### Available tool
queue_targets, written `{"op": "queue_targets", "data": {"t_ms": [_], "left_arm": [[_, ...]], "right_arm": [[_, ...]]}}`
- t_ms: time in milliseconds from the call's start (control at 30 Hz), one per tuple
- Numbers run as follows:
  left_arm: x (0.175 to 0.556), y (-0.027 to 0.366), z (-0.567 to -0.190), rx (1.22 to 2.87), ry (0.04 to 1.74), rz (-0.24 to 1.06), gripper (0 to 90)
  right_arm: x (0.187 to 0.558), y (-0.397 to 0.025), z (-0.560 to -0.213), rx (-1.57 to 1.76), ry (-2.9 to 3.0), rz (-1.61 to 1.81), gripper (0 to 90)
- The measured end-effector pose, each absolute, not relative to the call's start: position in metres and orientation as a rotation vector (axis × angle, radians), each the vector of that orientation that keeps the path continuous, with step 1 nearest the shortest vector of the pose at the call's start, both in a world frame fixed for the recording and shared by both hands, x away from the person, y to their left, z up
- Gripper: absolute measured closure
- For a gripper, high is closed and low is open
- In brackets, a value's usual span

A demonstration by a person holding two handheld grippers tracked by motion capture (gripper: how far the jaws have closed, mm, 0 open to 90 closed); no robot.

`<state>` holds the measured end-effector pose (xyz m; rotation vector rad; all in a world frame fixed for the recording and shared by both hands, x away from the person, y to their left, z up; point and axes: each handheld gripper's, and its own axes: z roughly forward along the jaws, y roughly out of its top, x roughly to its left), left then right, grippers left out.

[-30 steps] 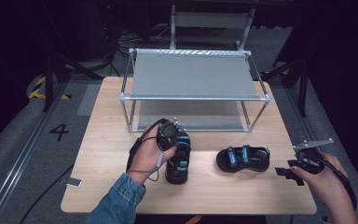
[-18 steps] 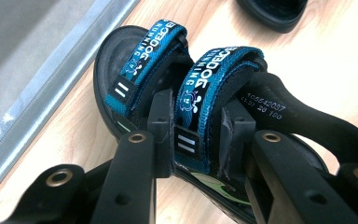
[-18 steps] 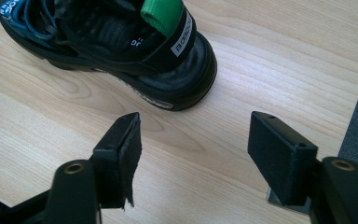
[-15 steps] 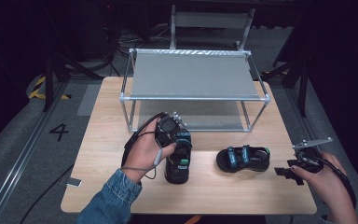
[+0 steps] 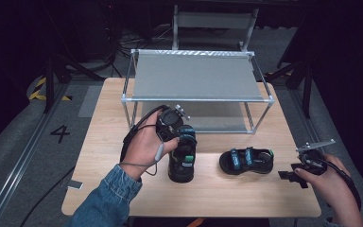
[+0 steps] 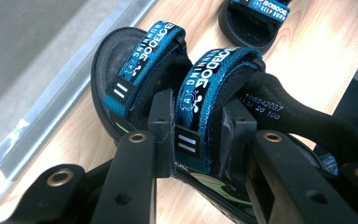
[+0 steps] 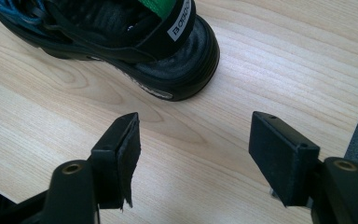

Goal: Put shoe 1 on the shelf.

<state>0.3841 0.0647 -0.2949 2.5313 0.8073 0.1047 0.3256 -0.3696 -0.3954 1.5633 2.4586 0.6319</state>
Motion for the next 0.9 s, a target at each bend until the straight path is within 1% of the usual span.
{"op": "queue_targets", "data": {"t_ms": [200,400,900], "left_arm": [[0.385,0.063,-0.281,2.524,0.798,0.119,71.0],[0.386,0.064,-0.263,2.475,0.776,0.143,70.9],[0.394,0.058,-0.224,2.446,0.749,0.204,70.9]], "right_arm": [[0.327,-0.371,-0.396,1.559,2.468,0.632,34.7],[0.328,-0.371,-0.399,1.565,2.478,0.626,34.7],[0.33,-0.375,-0.4,1.572,2.478,0.639,34.7]]}}
